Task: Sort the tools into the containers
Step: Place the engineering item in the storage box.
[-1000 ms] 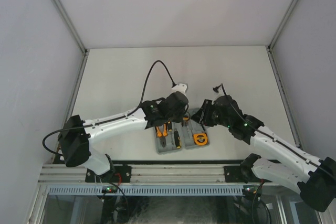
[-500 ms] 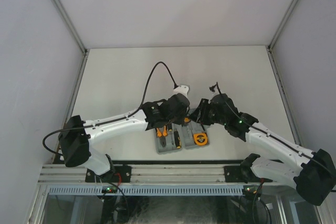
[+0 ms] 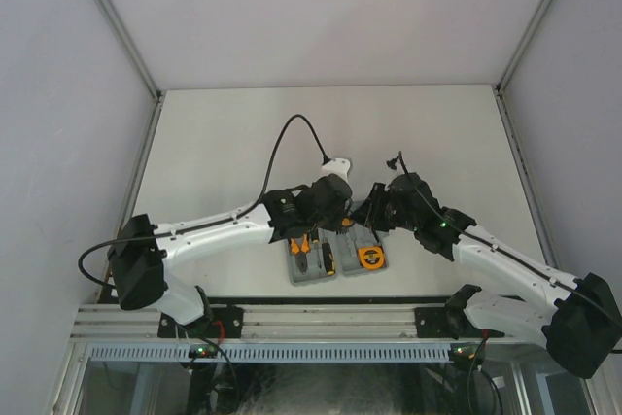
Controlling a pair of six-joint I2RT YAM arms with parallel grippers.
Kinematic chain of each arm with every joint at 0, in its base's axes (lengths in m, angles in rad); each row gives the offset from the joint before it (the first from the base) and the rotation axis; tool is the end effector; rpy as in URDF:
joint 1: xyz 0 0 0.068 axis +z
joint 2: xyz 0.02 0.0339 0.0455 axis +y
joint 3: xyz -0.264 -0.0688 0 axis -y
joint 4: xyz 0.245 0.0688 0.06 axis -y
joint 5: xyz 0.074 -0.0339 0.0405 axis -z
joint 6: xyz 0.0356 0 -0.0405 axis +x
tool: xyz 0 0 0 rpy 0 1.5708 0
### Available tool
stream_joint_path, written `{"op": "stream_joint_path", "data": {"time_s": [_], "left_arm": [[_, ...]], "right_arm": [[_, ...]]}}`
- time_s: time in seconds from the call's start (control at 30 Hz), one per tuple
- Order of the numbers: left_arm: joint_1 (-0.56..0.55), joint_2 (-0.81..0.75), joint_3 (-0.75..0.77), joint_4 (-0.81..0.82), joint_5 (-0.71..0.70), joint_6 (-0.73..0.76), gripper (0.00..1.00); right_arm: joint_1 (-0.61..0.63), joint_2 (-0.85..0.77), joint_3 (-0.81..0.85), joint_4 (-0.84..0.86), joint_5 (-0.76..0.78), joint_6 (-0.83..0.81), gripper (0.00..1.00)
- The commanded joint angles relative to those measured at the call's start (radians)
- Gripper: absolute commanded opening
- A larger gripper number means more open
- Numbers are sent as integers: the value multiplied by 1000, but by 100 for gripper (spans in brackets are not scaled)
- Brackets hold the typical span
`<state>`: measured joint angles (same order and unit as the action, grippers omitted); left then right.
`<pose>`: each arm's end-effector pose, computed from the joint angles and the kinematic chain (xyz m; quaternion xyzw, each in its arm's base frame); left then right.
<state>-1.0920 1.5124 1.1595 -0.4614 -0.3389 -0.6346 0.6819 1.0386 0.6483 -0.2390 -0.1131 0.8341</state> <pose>0.1621 -0.2866 0.2704 0.1470 0.9063 -0.1748 0.3557 0.1713 0.1442 0.2389 0.0421 0.8892 0.3479 0.2942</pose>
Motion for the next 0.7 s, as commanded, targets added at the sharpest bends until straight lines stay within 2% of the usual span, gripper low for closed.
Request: {"op": "stream_joint_path", "data": {"time_s": [0.0, 0.1, 0.17, 0.27, 0.47, 0.67], "left_arm": [[-8, -66, 11, 37, -16, 2, 28], [-7, -90, 2, 45, -14, -6, 37], [-8, -106, -1, 49, -13, -8, 40], [-8, -127, -4, 49, -14, -14, 40], [2, -179, -31, 44, -44, -28, 41], [88, -242, -121, 55, -6, -33, 41]], "right_arm": [[-4, -18, 40, 25, 23, 3, 16], [-4, -14, 39, 24, 27, 2, 13], [-4, -12, 40, 21, 30, 2, 10], [-4, -8, 40, 18, 33, 0, 7], [-19, -17, 40, -18, 59, -28, 6], [-103, -26, 39, -70, 39, -94, 6]]}}
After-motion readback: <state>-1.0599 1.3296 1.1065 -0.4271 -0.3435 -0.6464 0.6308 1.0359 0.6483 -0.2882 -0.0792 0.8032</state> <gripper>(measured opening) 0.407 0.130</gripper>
